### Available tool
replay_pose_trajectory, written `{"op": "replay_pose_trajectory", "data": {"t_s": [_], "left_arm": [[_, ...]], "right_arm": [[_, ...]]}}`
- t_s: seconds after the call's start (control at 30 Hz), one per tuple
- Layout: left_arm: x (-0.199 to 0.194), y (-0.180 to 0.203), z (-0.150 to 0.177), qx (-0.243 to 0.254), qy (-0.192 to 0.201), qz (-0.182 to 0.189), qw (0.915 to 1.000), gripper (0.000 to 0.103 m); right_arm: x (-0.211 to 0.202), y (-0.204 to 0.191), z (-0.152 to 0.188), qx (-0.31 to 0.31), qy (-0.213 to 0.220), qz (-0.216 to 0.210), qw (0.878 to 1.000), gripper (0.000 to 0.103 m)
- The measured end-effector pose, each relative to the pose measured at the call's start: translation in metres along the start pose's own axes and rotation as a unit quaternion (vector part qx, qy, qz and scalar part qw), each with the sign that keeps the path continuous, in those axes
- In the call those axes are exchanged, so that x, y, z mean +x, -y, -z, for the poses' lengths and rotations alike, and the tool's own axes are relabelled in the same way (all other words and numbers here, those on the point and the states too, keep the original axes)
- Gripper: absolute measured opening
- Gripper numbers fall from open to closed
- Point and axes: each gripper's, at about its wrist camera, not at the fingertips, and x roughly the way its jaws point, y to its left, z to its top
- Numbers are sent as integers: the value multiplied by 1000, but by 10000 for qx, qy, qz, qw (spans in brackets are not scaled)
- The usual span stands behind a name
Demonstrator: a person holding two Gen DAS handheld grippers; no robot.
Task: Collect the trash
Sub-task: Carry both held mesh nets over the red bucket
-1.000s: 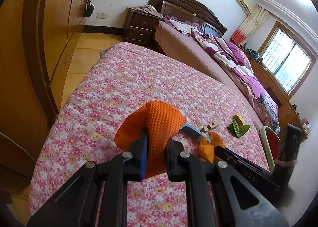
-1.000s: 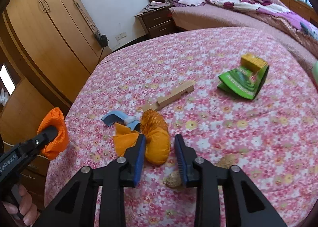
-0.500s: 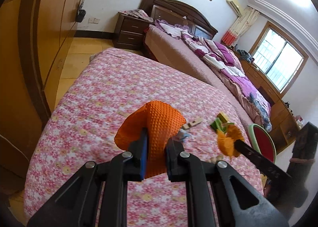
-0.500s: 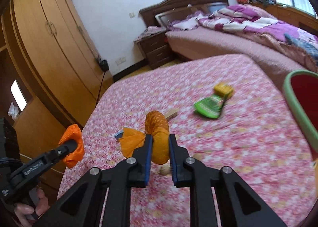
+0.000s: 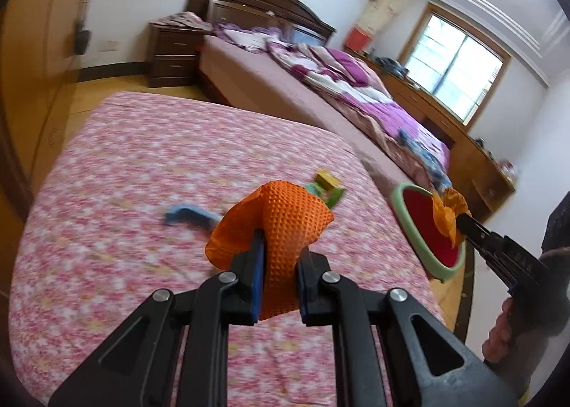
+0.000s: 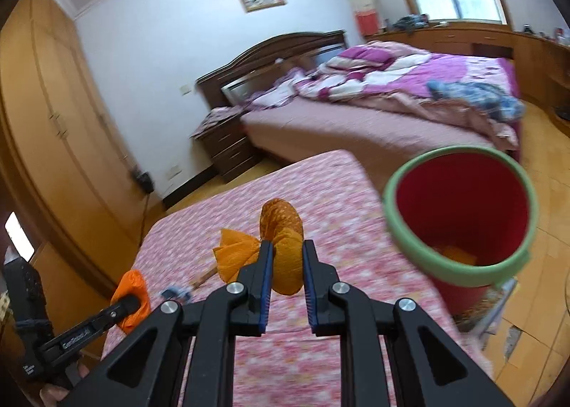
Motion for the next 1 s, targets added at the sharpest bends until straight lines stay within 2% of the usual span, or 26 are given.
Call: {"op": "replay_pose_trajectory", "data": {"t_s": [0.33,0.67,1.0], "left_arm": [[28,71,-13,601,-435,582,9955,14],[87,153,-21,1264,-761,983,9842,14],[151,230,-11,1721,-1042,1301,9709,14]], "right_arm": [[-19,69,-15,304,233,725,9966,18],[-16,141,-24,656,365,1349,9880,18],[3,197,-21,912,256,1466,9846,19]]}}
